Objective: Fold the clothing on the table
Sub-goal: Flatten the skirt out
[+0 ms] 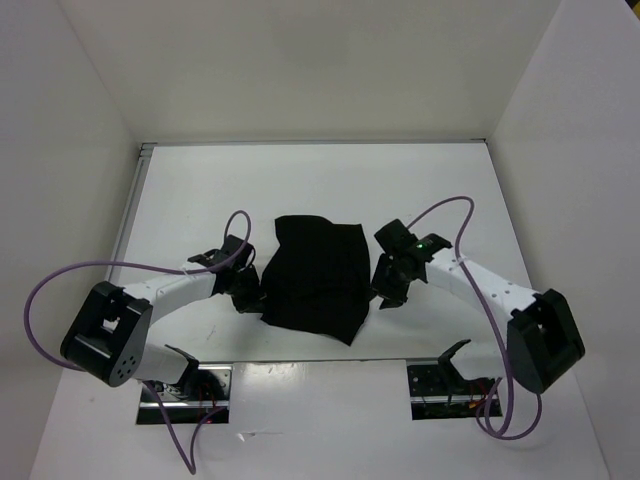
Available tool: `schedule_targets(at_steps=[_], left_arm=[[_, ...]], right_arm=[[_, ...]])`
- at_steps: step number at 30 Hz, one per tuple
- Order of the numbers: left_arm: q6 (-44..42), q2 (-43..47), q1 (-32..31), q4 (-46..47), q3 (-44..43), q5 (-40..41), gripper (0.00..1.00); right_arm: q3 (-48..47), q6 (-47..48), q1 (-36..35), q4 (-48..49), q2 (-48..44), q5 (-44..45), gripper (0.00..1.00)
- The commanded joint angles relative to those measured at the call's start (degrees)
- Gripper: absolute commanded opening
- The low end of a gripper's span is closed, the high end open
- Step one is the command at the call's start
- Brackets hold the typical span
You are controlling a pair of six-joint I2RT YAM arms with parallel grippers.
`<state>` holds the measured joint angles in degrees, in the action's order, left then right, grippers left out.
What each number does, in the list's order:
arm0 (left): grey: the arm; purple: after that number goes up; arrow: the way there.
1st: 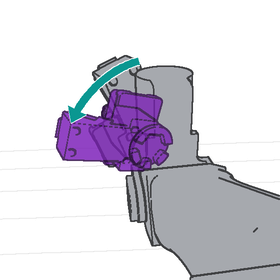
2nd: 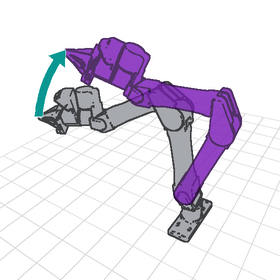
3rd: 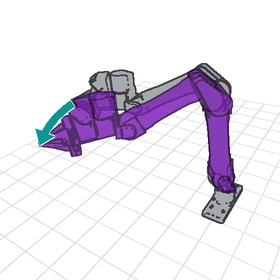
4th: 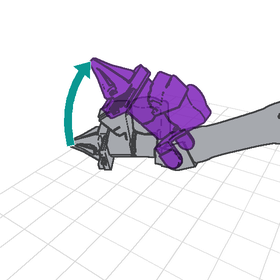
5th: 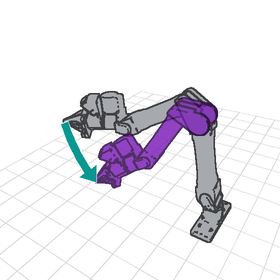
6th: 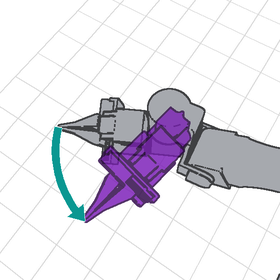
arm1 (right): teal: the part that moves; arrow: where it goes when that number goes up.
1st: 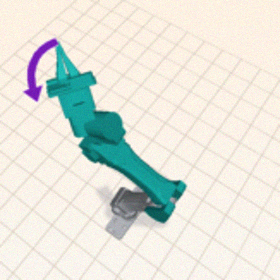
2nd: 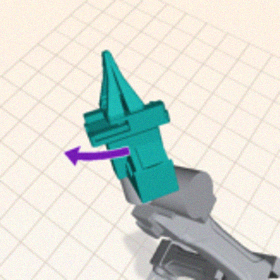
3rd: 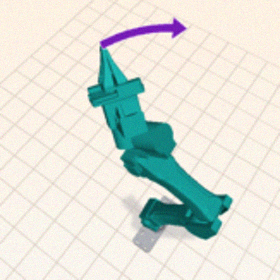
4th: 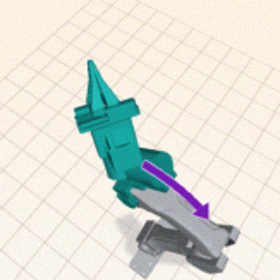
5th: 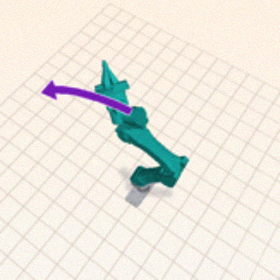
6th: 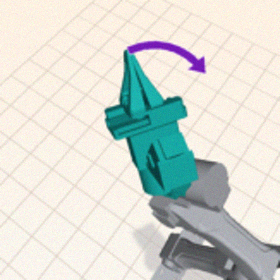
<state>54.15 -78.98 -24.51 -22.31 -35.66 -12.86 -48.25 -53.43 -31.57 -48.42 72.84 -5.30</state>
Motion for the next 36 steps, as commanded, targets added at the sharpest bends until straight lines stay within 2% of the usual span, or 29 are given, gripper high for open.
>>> schedule_targets(at_steps=[1,5,19,31,36], left_arm=[[-0.27,0.49,0.25,-0.37,-1.43,0.47,0.00],[-0.27,-0.03,0.25,-0.37,-0.90,0.47,0.00],[-0.27,-0.56,0.25,-0.37,-0.90,0.47,0.00],[-0.80,-2.14,0.78,-0.37,-0.38,1.00,0.00],[-1.33,-2.14,1.31,1.47,1.55,0.47,0.00]], right_arm=[[0.96,1.22,-3.22,4.82,3.79,-1.46,0.44],[1.49,-0.71,-7.36,7.73,6.70,-2.61,0.44],[5.36,-6.07,-14.39,10.18,9.25,-4.98,0.43],[3.69,-6.07,-15.00,14.50,17.42,-3.41,0.43],[4.74,-7.82,-15.62,15.90,18.22,1.16,0.24]])
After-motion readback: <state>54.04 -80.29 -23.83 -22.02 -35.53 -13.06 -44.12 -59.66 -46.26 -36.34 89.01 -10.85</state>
